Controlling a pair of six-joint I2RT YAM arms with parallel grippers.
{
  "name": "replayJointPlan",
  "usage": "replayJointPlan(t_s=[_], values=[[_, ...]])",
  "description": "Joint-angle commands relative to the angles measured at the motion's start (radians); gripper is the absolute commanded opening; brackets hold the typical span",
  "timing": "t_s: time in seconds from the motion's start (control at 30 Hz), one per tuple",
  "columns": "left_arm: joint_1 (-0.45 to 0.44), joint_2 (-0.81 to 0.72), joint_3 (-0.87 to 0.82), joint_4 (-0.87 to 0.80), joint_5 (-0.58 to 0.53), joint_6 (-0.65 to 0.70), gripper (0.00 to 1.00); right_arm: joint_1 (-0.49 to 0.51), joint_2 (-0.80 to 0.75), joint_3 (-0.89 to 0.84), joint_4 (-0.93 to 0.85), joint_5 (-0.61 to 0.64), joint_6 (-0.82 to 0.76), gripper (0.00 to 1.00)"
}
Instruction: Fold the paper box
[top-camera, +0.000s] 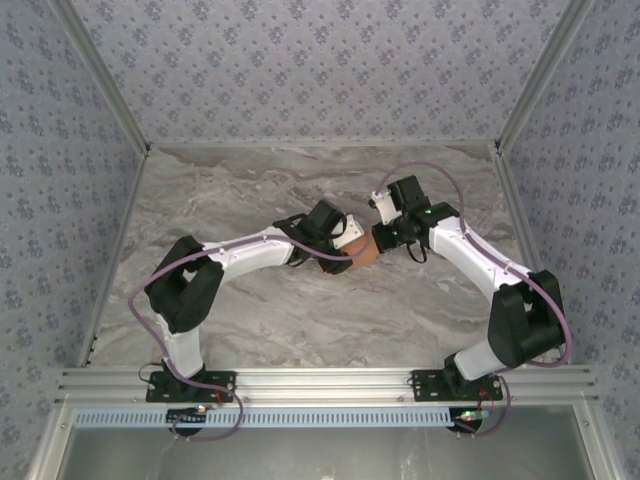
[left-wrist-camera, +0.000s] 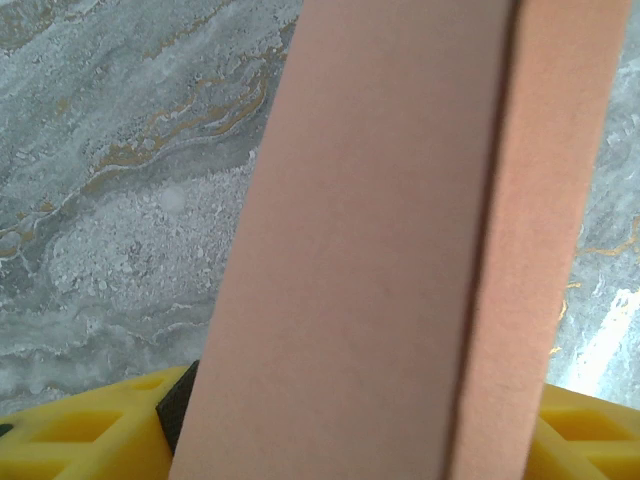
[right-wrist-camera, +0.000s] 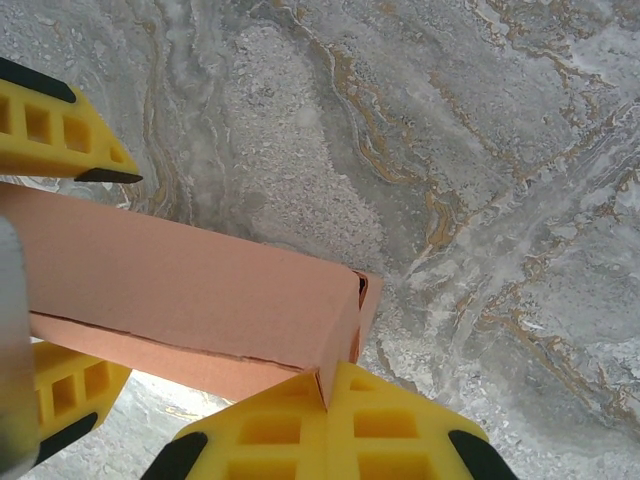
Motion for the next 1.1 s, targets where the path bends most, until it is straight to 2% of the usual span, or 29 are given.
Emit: replayJointPlan(t_s=[0.0,0.33,0.57,0.63,0.77,0.93,1.07], values=[[-0.015,0.025,-0.016,0.106,-0.002,-0.032,0.68,0.051,-0.020,-0.011,-0.033,-0.158,0.042,0.00],[-0.016,0.030,-0.022,0.135,0.013,-0.021,0.66,0.050,-0.012,-0.105,0.046,-0.146,0.034,0.00],[-0.017,0.018,-0.050,0.182,0.051,0.021,0.60,0.034,-0.013,-0.169,0.072,-0.128,0.019,0.06],[-0.016,0.011,-0.060,0.194,0.058,0.035,0.59,0.022,-0.027,-0.181,0.078,-0.147,0.020,0.10],[-0.016,0.003,-0.062,0.189,0.062,0.069,0.59,-0.007,-0.109,-0.204,0.107,-0.195,0.038,0.27],[-0.017,0.004,-0.058,0.175,0.073,0.100,0.58,-0.089,-0.234,-0.229,0.140,-0.324,0.071,0.46],[-0.016,0.005,-0.058,0.176,0.080,0.111,0.57,-0.161,-0.287,-0.227,0.143,-0.433,0.108,0.52]])
